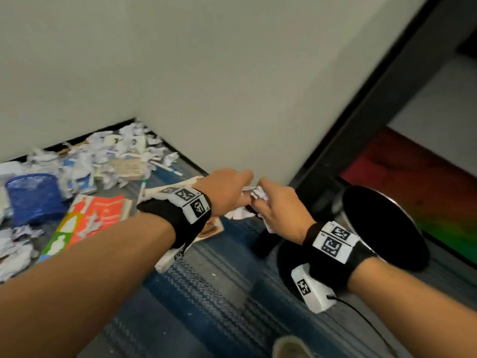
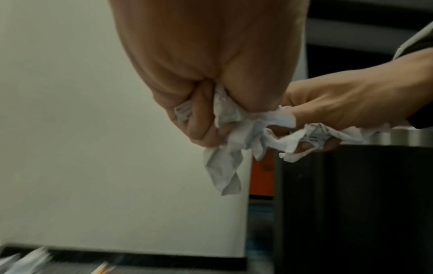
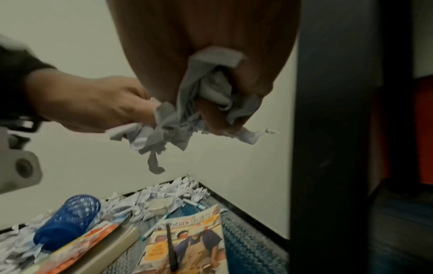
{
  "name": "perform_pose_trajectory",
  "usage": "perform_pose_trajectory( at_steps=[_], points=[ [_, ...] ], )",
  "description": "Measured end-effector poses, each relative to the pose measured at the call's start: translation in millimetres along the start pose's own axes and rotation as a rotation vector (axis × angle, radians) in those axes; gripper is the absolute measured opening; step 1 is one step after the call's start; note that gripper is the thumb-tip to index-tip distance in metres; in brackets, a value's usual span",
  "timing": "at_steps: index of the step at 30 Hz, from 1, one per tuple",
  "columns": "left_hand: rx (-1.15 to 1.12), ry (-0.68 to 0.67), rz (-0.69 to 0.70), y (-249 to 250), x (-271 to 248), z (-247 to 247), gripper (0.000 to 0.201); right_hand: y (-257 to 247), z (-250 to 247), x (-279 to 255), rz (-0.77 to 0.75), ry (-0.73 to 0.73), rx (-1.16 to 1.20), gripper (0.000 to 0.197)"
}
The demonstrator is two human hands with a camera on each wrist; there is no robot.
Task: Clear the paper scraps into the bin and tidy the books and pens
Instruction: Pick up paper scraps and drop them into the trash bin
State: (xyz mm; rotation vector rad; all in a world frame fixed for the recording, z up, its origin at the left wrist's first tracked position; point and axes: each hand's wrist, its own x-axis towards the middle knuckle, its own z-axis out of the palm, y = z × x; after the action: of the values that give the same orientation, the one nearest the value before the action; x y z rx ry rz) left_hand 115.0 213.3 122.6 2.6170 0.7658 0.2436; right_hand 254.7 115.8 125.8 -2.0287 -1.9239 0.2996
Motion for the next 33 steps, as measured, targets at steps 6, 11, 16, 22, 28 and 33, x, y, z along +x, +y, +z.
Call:
perform_pose_trajectory(
  at_steps=[6, 11, 16, 22, 28, 33],
  points=[
    [-0.090, 0.131, 0.207, 107, 34, 3, 0.026, 42, -92, -80, 0.042, 0.124, -0.041, 0.015],
    [-0.184, 0.320, 0.215, 183, 77, 21, 0.022, 107, -136, -110, 0.167, 0.328, 0.040, 0.022],
    [-0.159, 0.301, 0.075, 222, 120, 51, 0.024, 171, -139, -108, 0.336, 0.344, 0.028, 0.027],
    [0.159, -0.132, 0.072, 223, 137, 78, 0.041, 201, -122, -105, 0.438, -0.212, 0.008, 0.044],
    [0.131, -0.066, 0.125, 236, 134, 69, 0.047, 212, -136, -107, 0.356, -0.101, -0.046, 0.060],
    [0.116, 0.148, 0.067, 227, 112, 29, 0.020, 186, -154, -103, 0.223, 0.127, -0.130, 0.020]
  ],
)
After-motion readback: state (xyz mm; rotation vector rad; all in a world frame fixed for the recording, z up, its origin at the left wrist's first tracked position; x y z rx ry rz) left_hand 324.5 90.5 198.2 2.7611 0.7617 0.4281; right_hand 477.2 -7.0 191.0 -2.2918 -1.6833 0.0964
